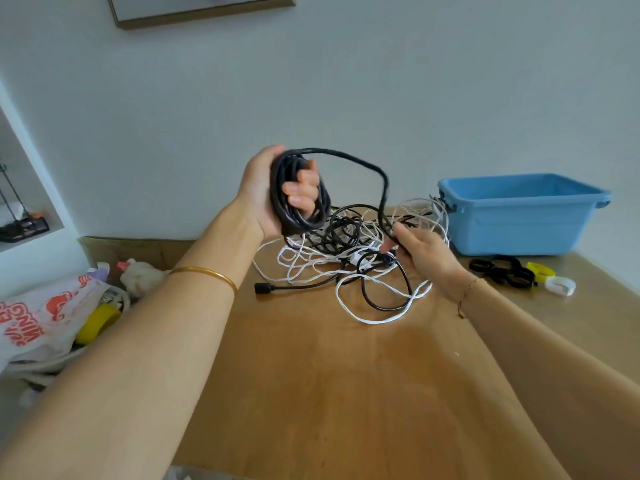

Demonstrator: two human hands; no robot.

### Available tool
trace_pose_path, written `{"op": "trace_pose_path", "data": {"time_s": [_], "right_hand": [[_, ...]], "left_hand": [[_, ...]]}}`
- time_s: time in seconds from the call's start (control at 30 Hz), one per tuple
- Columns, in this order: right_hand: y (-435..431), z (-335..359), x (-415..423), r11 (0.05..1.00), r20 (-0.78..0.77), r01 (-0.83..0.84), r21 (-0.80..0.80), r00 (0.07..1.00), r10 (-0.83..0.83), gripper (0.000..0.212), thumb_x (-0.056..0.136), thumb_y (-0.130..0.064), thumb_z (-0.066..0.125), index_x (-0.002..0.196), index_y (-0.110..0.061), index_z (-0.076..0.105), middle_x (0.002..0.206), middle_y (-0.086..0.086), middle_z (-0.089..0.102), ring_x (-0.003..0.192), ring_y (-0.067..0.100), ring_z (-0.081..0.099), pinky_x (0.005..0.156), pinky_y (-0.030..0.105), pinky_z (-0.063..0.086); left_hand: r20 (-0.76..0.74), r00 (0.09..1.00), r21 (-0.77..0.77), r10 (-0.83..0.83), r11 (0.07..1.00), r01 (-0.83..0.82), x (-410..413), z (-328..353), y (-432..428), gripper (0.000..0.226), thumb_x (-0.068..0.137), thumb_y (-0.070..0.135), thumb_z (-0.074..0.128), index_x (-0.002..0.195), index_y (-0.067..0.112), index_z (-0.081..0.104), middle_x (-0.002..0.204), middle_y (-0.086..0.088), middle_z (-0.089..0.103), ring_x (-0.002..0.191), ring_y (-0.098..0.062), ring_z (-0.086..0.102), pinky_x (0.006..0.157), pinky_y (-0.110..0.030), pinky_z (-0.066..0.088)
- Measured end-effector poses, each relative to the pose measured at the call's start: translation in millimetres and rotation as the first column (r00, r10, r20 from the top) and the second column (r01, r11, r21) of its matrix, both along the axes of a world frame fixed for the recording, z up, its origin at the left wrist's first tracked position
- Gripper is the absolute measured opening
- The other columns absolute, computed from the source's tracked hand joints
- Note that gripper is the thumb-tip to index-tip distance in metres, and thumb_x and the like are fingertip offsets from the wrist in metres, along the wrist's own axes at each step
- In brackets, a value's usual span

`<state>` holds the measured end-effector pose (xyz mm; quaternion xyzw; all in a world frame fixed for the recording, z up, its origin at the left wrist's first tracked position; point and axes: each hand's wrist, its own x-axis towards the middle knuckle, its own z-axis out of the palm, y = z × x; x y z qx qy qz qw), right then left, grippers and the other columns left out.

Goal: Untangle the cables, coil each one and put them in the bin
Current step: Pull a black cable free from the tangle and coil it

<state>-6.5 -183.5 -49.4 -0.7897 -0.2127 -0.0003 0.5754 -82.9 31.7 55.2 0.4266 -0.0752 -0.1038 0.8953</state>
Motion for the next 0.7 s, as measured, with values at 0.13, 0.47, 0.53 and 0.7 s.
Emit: {"op": "trace_pose_path", "data": {"time_s": [0.13, 0.47, 0.53, 0.7], "right_hand": [[4, -19, -5, 0.974, 0.227, 0.087, -0.210, 0.973, -0.038, 0.030, 0.099, -0.030, 0.043, 0.073, -0.014, 0.048, 0.064, -0.001, 0.047, 0.057, 0.012, 0.041, 0.058, 0.029, 0.036], [30, -7, -39, 0.606, 0.441, 0.187, -0.774, 0.844, 0.304, 0.037, 0.100, -0.041, 0.034, 0.075, -0.016, 0.042, 0.061, -0.005, 0.037, 0.069, 0.020, 0.043, 0.059, 0.031, 0.030], [29, 9, -52, 0.613, 0.473, 0.185, -0.768, 0.808, 0.350, 0.039, 0.101, -0.040, 0.034, 0.068, -0.018, 0.039, 0.059, -0.004, 0.034, 0.068, 0.020, 0.039, 0.060, 0.031, 0.030], [32, 36, -71, 0.717, 0.580, 0.170, -0.676, 0.723, 0.375, 0.033, 0.094, -0.042, 0.045, 0.070, -0.019, 0.042, 0.062, -0.003, 0.042, 0.066, 0.022, 0.044, 0.058, 0.032, 0.036]], "left_hand": [[-0.033, 0.989, -0.252, 0.144, 0.956, -0.148, 3, 2, 1, 0.046, 0.096, 0.040, 0.028, 0.077, 0.004, 0.050, 0.050, 0.003, 0.045, 0.030, -0.007, 0.036, 0.030, -0.016, 0.028], [-0.042, 0.955, -0.591, 0.292, 0.763, -0.260, 18, -8, 2, 0.049, 0.099, 0.033, 0.022, 0.095, -0.005, 0.053, 0.052, -0.004, 0.052, 0.030, -0.011, 0.042, 0.033, -0.015, 0.035], [-0.058, 0.929, -0.611, 0.367, 0.722, -0.324, 22, -10, 3, 0.052, 0.100, 0.037, 0.023, 0.102, -0.007, 0.052, 0.051, -0.005, 0.052, 0.030, -0.011, 0.043, 0.034, -0.015, 0.035], [-0.113, 0.842, -0.394, 0.528, 0.754, -0.525, 28, -17, -3, 0.051, 0.099, 0.049, 0.034, 0.087, 0.002, 0.048, 0.052, -0.006, 0.055, 0.034, -0.011, 0.046, 0.040, -0.014, 0.038]]}}
